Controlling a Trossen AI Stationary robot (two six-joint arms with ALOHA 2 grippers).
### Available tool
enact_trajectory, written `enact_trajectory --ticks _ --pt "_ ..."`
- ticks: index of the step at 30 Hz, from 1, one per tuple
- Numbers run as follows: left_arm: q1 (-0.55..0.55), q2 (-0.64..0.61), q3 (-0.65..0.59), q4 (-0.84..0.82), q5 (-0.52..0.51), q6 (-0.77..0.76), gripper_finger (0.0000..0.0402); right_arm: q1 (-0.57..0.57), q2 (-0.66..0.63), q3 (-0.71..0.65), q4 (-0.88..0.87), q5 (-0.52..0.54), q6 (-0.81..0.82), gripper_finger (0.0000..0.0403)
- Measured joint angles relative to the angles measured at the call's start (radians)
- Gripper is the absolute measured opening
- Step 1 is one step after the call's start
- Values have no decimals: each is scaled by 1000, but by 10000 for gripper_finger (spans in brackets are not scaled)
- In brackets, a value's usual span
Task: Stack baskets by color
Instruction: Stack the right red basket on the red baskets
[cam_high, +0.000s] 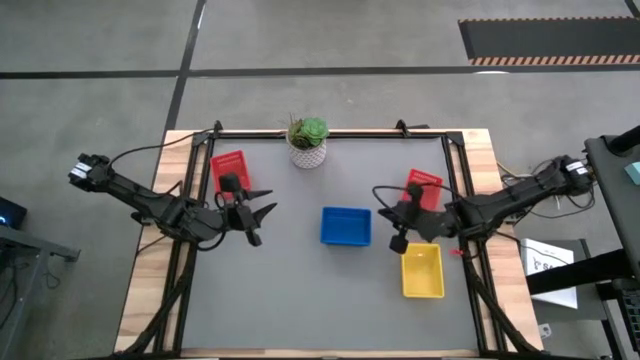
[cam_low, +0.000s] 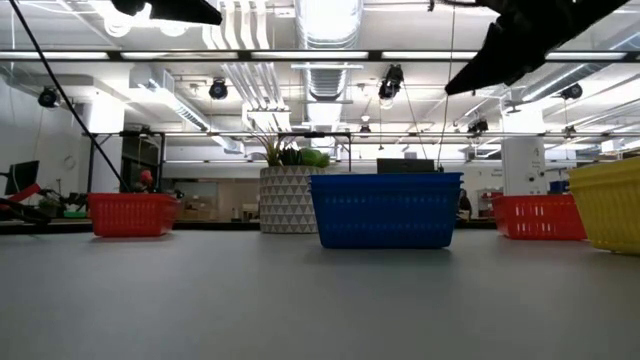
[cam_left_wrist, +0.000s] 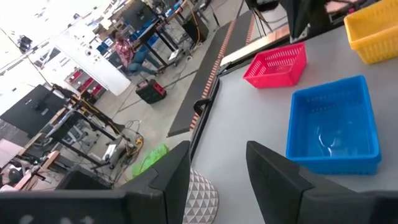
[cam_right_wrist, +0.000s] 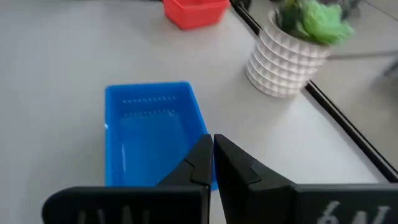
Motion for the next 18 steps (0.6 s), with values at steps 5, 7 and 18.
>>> enact_trajectory --ticks 5,7,18 --pt "0 0 0 39 1 20 141 -9 -32 -63 119 -46 -53 8" --pt "0 0 0 40 0 20 141 -9 -32 -74 130 -47 -54 8" --pt "0 0 -4 41 0 17 141 -9 -24 -101 175 -72 -130 8"
